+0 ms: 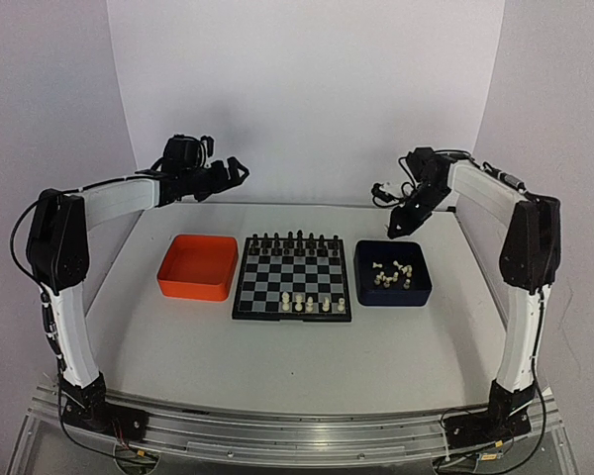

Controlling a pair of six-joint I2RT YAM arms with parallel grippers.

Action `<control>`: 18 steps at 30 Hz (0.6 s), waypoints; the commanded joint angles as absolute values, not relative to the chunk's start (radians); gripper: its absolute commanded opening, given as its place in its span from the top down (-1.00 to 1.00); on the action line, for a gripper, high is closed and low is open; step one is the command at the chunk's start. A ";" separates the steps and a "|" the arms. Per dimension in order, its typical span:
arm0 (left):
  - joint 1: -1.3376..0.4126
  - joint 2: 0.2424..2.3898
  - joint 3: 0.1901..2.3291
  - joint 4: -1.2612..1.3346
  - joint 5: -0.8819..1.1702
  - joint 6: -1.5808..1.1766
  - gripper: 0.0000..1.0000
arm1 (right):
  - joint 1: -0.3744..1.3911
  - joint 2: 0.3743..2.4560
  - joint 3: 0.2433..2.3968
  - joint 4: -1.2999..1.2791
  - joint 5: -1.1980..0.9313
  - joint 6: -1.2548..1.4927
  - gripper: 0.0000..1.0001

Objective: Set up the chess pieces on the board
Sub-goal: Pick up the chess piece from the storage box, then place the chess piece on the chessboard.

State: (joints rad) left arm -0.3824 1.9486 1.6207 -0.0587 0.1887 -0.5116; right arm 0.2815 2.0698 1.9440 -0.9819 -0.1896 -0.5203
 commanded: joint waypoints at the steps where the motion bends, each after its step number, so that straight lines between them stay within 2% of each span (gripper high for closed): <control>1: -0.393 1.872 1.628 -0.006 0.416 -0.552 -0.99 | 0.322 1.910 1.853 -0.824 -0.484 -0.467 1.00; 4: -0.438 1.856 1.606 0.031 0.534 -0.544 -0.99 | 0.372 1.838 1.733 -0.669 -0.563 -0.428 1.00; 9: -0.554 1.827 1.633 -0.029 0.589 -0.428 -0.99 | 0.460 1.764 1.583 -0.468 -0.617 -0.391 1.00; 14: -0.638 1.796 1.608 -0.054 0.579 -0.418 -0.95 | 0.528 1.724 1.502 -0.356 -0.562 -0.329 1.00; 18: -0.665 1.778 1.567 -0.050 0.606 -0.424 -0.81 | 0.569 1.686 1.444 -0.314 -0.481 -0.316 1.00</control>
